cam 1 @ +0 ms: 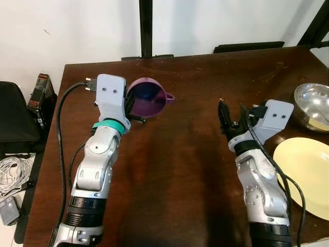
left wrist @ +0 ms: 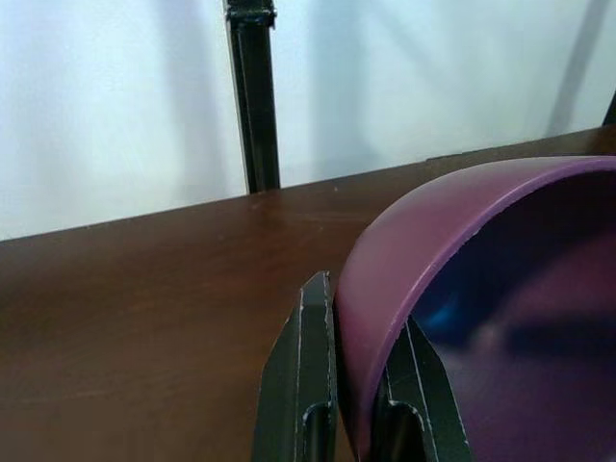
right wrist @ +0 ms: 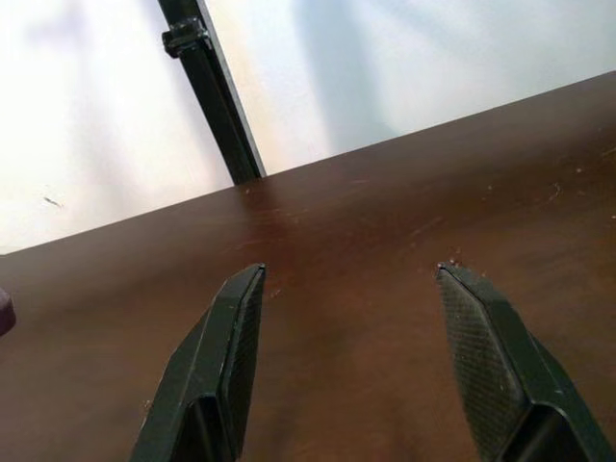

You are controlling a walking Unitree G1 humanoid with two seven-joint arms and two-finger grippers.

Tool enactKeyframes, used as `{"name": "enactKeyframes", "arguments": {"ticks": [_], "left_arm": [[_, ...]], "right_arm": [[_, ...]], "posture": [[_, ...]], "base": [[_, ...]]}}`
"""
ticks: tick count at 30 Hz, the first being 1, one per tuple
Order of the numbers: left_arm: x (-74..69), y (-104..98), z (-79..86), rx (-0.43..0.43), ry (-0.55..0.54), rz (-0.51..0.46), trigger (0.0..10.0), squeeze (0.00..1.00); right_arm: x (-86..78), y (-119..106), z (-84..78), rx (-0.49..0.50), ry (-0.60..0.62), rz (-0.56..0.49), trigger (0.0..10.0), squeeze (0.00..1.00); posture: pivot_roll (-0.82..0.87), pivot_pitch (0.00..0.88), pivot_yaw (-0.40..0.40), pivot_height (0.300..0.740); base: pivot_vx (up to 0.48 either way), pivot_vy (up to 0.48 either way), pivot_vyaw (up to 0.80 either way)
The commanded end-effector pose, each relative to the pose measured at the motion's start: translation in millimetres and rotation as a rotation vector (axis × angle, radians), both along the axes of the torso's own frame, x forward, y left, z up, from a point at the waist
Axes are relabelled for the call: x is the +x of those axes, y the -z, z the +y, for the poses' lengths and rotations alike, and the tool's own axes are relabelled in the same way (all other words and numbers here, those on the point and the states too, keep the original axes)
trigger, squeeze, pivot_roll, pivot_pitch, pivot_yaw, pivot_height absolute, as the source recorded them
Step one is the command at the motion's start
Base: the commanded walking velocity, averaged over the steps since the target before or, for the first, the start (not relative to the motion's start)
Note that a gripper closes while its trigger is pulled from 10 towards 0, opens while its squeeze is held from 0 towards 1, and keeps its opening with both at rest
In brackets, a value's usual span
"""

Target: Setting the table

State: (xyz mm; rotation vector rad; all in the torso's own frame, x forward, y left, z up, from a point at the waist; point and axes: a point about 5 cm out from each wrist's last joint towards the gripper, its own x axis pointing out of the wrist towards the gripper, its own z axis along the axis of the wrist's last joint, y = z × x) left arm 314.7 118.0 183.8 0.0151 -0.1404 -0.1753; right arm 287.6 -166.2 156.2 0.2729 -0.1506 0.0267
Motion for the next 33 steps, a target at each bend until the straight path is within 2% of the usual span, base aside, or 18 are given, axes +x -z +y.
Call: {"name": "enactKeyframes", "arguments": {"ticks": [1,33], "left_arm": [[-1.6,3.5,-0.7,0.006,-0.004,0.007,10.0,0.0],[-1.3,7.9,-3.3,0.008,-0.003,0.026,10.0,0.0]], "right_arm": [[0.6,4.6,1.0,0.011,-0.001,0.026,10.0,0.0],[0.6,4.8,5.8,0.042,-0.041,0.031,10.0,0.0]], "posture": [[-0.1,0.0,0.048,0.74],[-0.1,0.0,0.051,0.74]], "base": [[-0.33,0.0,0.0],[-0.333,0.0,0.0]]}}
